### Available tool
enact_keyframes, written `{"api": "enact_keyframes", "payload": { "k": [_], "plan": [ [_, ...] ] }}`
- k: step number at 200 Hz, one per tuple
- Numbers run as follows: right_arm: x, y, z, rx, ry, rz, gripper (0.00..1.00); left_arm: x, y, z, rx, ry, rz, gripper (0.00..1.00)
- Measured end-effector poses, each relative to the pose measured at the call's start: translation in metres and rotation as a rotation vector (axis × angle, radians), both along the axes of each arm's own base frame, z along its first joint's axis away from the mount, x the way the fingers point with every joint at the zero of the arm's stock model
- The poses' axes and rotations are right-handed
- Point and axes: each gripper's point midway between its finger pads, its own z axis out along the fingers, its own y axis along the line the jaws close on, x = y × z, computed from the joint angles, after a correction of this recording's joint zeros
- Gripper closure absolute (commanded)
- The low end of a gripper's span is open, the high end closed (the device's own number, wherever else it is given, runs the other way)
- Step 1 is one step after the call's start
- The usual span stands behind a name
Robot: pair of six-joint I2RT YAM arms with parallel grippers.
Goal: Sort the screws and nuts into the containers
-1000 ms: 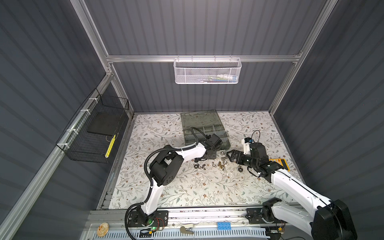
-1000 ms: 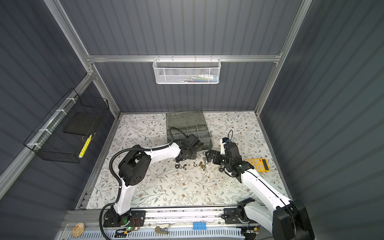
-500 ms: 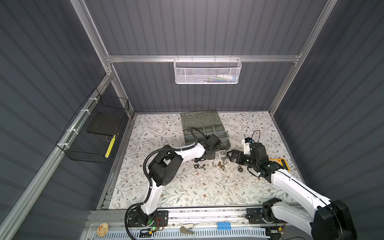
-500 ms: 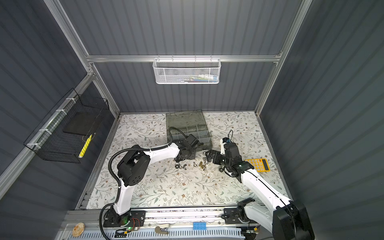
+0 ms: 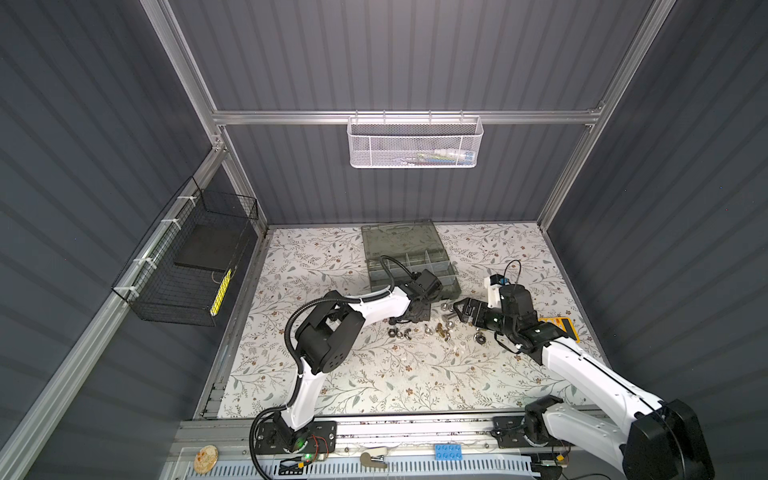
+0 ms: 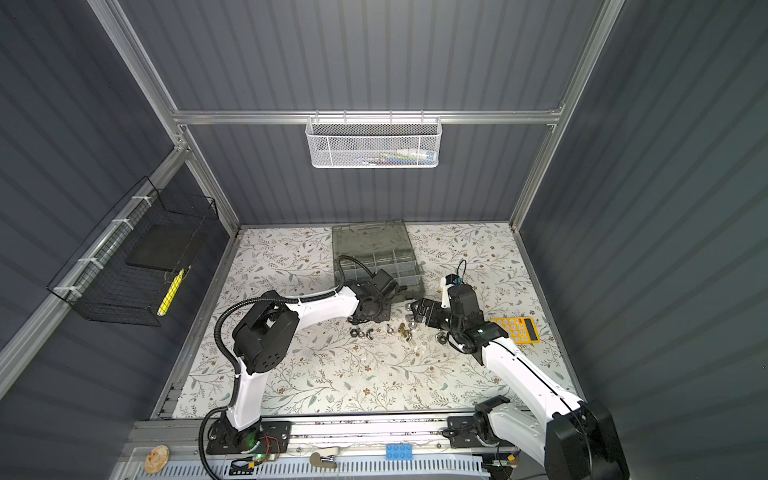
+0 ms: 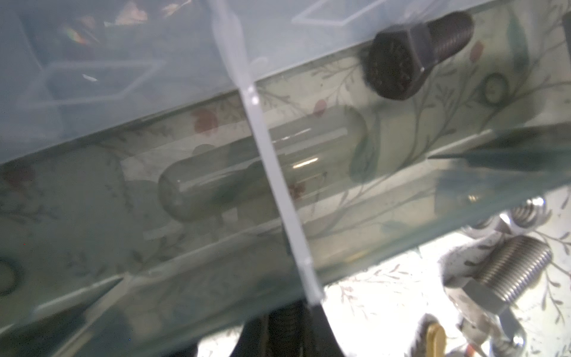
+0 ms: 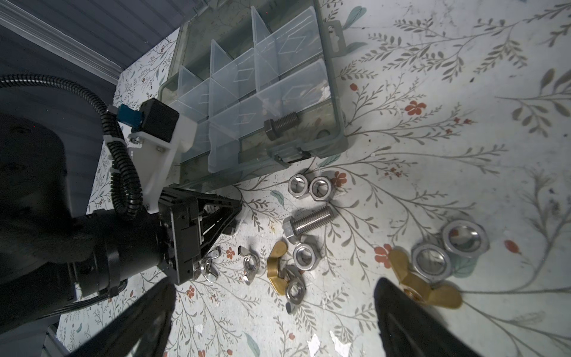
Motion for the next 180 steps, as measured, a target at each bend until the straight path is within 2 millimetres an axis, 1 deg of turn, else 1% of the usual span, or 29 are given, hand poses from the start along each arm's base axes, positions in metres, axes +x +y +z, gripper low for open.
{"api": "enact_keyframes", "payload": {
  "k": [46, 65, 98, 132, 152, 180],
  "plan": [
    [0.000, 0.000, 0.000, 0.001, 0.000, 0.000, 0.01, -0.005, 0.002, 0.005, 0.008, 0.006, -0.006, 0.95],
    [0.001, 0.000, 0.002, 0.002, -0.004, 0.000, 0.01, -0.006, 0.000, 0.013, -0.001, -0.003, -0.014, 0.95],
    [0.004, 0.001, 0.009, 0.013, -0.014, -0.005, 0.01, -0.004, -0.004, 0.032, -0.021, -0.026, -0.027, 0.95],
    [0.007, -0.001, 0.016, 0.035, -0.020, -0.019, 0.01, 0.009, -0.020, 0.063, -0.067, -0.079, -0.045, 0.95],
    [0.009, -0.005, 0.020, 0.053, -0.024, -0.036, 0.01, 0.020, -0.033, 0.089, -0.108, -0.129, -0.058, 0.96],
    [0.011, -0.008, 0.024, 0.074, -0.024, -0.050, 0.01, 0.038, -0.053, 0.132, -0.174, -0.214, -0.081, 0.95]
  ]
}}
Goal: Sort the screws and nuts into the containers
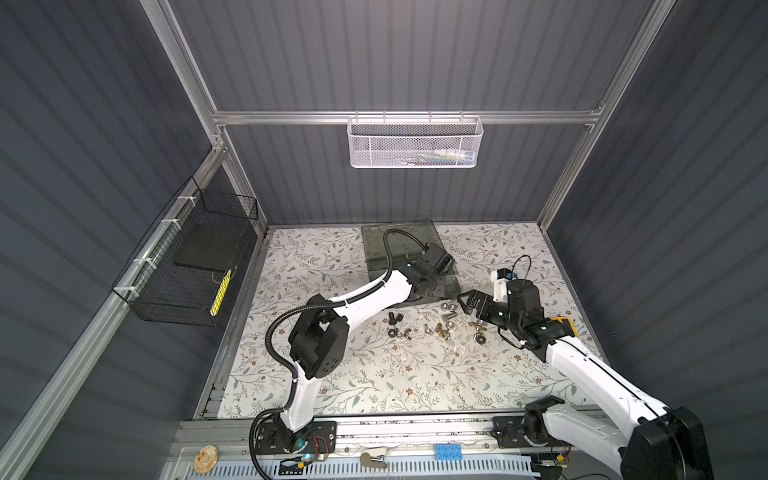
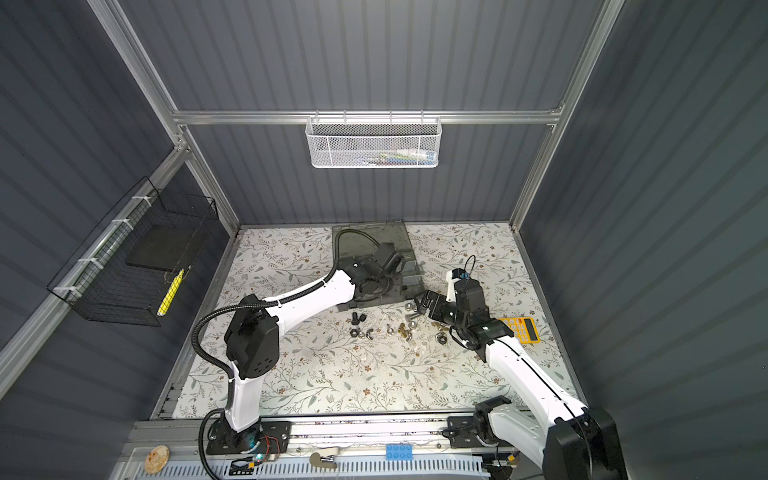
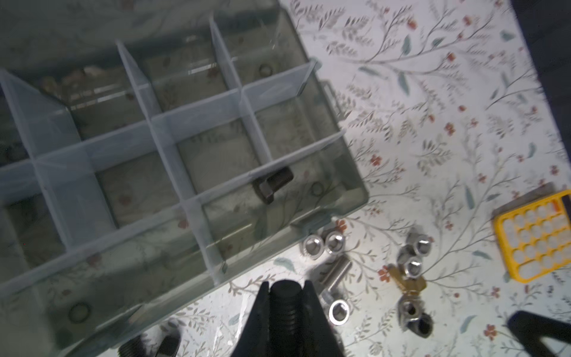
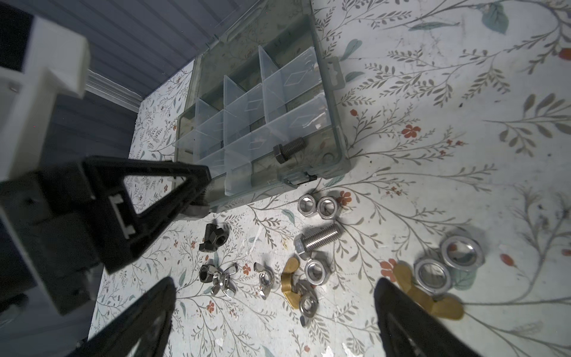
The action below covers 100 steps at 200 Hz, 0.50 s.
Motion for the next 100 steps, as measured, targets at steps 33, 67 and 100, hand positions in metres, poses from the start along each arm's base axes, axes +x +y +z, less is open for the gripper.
{"api": "enact_keyframes", "payload": {
  "k": [33, 67, 100],
  "plan": [
    [0.001, -0.003, 0.004, 0.013, -0.005, -0.011, 0.01, 0.020, -0.020, 0.016, -0.020, -0.063, -0.019, 0.96],
    [0.001, -0.009, 0.005, 0.019, -0.005, -0.024, 0.01, 0.032, -0.021, -0.024, 0.045, -0.033, -0.020, 0.97],
    [0.002, -0.012, 0.006, 0.025, -0.004, -0.032, 0.01, 0.037, -0.011, -0.059, 0.106, 0.017, -0.012, 0.97]
  ]
}}
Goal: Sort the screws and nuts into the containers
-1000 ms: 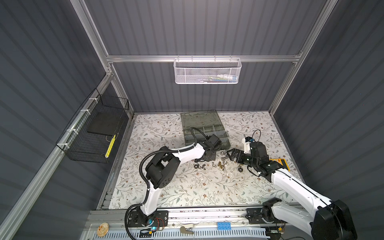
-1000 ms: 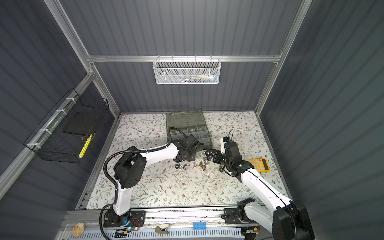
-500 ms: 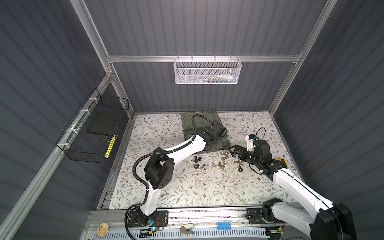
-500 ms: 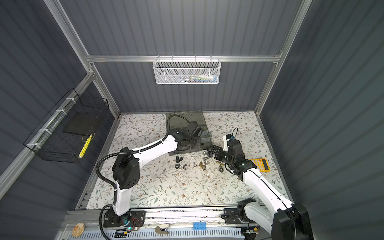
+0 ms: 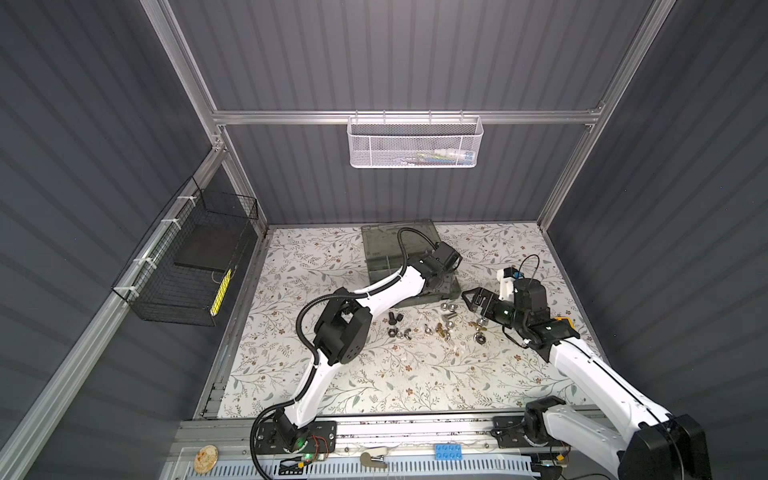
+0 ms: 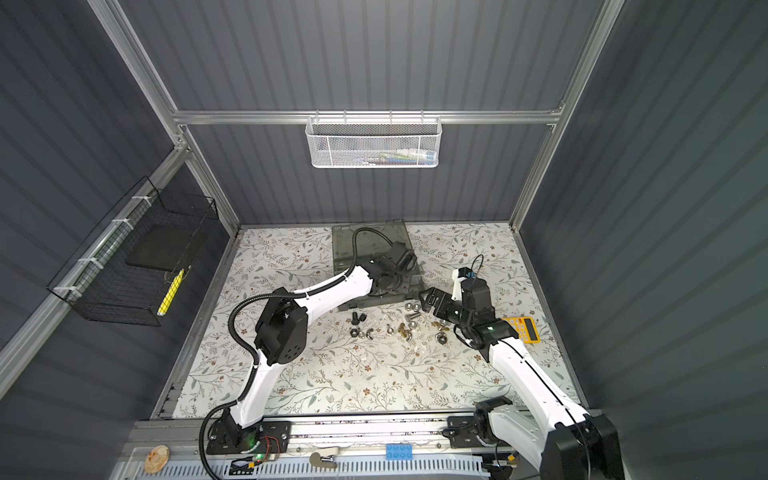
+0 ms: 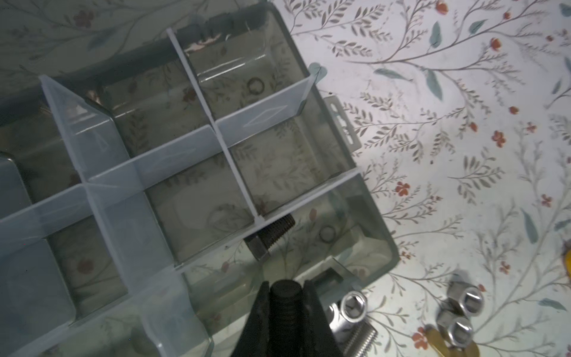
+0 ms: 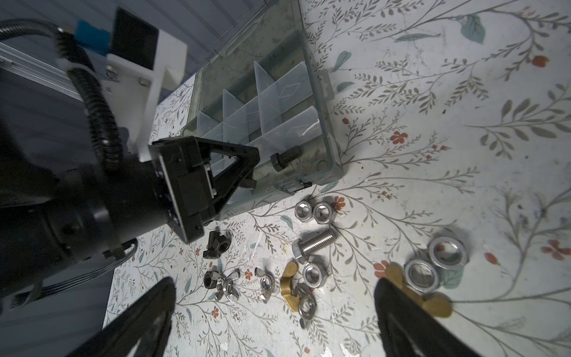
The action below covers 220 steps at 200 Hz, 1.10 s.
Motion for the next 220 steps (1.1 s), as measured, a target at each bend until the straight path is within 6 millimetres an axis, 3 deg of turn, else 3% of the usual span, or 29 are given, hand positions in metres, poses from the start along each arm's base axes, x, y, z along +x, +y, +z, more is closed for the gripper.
{"api": "enact_keyframes", "payload": {
  "k": [52, 113, 220],
  "plan": [
    [0.004, 0.000, -0.008, 0.009, 0.026, 0.003, 0.01, 0.009, 0.007, -0.008, 0.005, 0.011, 0.012, 0.96],
    [0.009, 0.007, -0.013, 0.011, 0.041, 0.040, 0.01, 0.012, 0.017, -0.046, 0.062, 0.068, 0.013, 0.94],
    [0.016, 0.014, -0.011, 0.024, 0.037, 0.074, 0.01, 0.013, 0.021, -0.049, 0.076, 0.077, -0.003, 0.76]
  ]
}}
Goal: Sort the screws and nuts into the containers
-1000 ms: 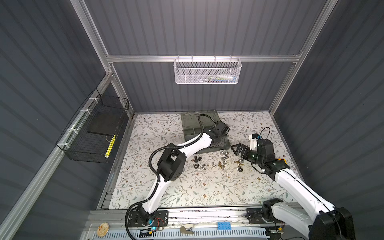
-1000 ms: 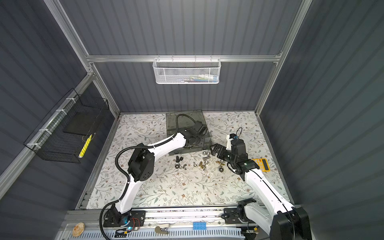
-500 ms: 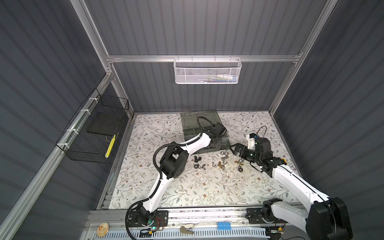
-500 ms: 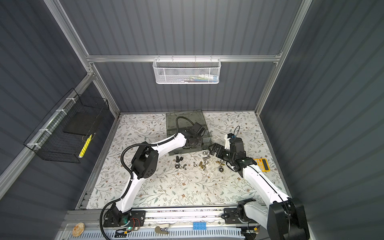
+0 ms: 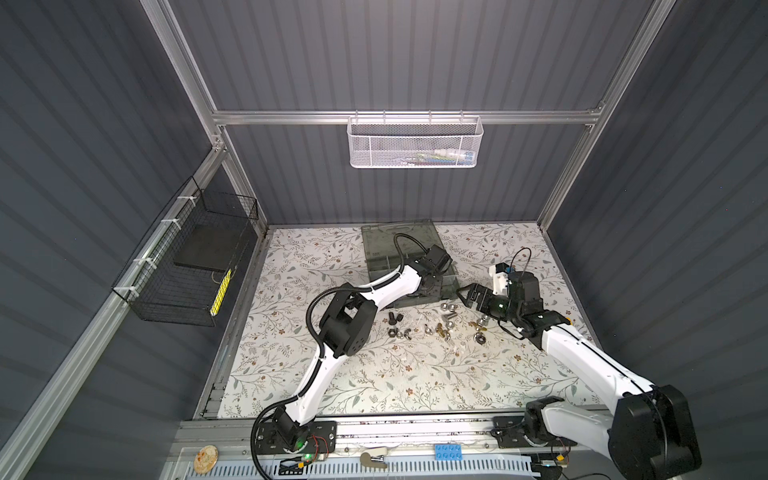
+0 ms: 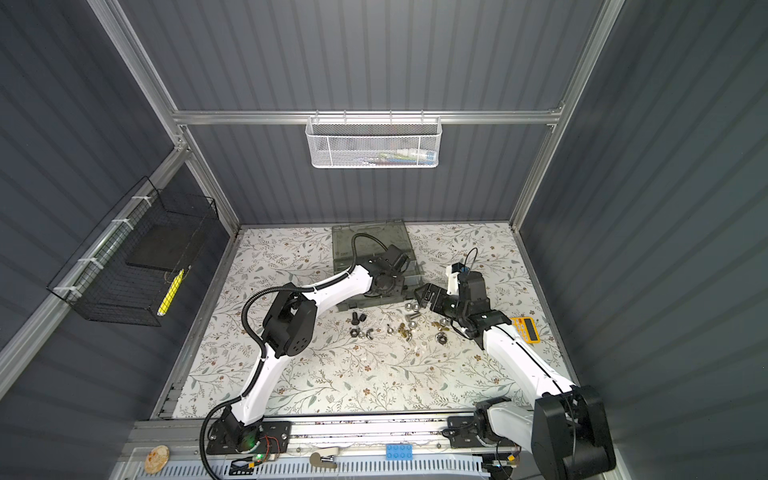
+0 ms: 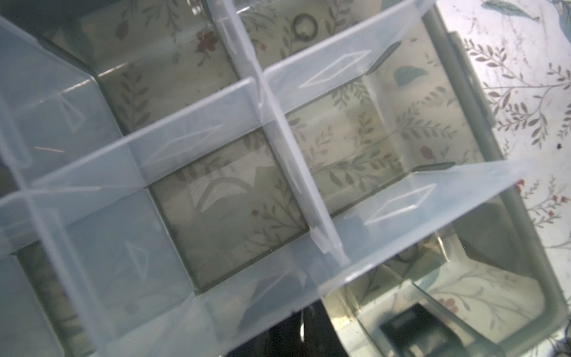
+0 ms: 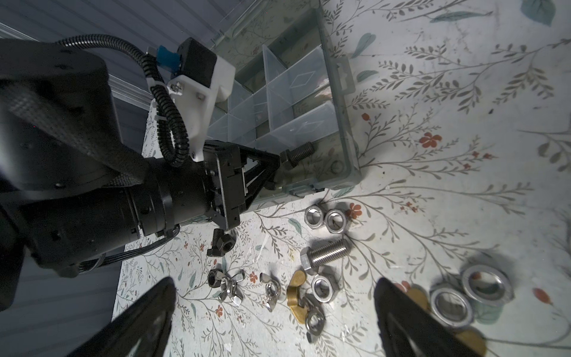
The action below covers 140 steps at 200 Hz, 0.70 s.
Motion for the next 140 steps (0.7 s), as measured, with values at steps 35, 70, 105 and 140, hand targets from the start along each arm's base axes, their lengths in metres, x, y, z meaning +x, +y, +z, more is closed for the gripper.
{"api": "enact_keyframes", "payload": {
  "k": [35, 70, 105, 140],
  "plan": [
    [0.000, 0.000, 0.000, 0.000, 0.002, 0.000, 0.01, 0.000, 0.000, 0.002, 0.000, -0.004, -0.004, 0.69],
    [-0.002, 0.000, 0.004, 0.001, 0.003, 0.002, 0.01, -0.002, 0.003, 0.012, 0.007, -0.011, -0.009, 0.56],
    [-0.002, 0.000, 0.011, 0.001, -0.002, 0.003, 0.01, -0.002, 0.007, 0.051, -0.021, -0.057, -0.009, 0.47],
    [0.000, 0.001, 0.022, -0.004, -0.004, 0.004, 0.01, -0.001, 0.019, 0.102, -0.077, -0.123, 0.011, 0.35]
  ]
}}
